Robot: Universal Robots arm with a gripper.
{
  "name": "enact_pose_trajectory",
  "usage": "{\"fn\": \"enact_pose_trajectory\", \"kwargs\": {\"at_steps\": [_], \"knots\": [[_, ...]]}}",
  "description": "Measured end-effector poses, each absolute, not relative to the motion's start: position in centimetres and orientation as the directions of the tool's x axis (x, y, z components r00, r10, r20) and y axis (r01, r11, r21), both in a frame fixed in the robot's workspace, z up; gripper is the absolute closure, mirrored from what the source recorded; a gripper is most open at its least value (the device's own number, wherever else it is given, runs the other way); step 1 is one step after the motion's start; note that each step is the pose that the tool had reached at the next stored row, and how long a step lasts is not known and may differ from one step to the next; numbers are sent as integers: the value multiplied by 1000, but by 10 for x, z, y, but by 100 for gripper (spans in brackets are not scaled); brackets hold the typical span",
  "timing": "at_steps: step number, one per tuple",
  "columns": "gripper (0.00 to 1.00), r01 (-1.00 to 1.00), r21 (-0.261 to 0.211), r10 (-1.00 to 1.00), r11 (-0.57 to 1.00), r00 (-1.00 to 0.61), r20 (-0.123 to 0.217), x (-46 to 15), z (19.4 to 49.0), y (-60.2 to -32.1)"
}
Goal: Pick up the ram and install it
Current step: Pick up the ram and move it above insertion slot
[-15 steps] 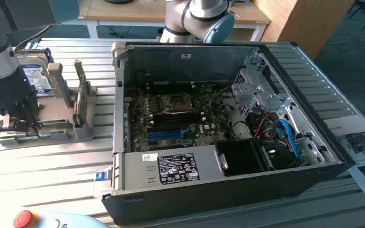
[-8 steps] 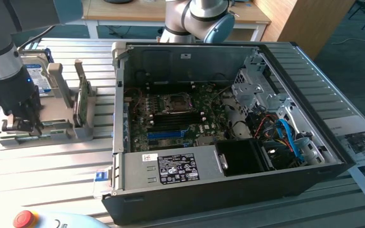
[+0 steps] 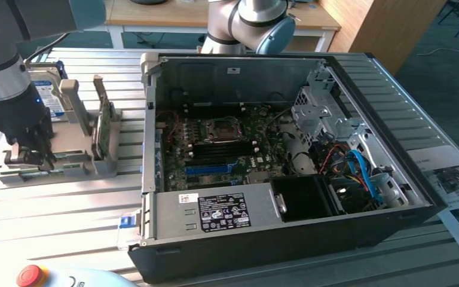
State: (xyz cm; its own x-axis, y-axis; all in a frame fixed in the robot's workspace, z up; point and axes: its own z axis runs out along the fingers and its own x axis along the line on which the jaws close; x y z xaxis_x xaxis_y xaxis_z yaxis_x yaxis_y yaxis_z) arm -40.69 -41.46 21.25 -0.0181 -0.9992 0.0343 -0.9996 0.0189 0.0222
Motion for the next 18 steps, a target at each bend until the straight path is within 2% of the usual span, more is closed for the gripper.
{"fn": "enact_pose_trajectory", "kwargs": {"at_steps": [18], "knots": [[76,-1000,22,-999,19,-18,34,-407,204,-414]]}}
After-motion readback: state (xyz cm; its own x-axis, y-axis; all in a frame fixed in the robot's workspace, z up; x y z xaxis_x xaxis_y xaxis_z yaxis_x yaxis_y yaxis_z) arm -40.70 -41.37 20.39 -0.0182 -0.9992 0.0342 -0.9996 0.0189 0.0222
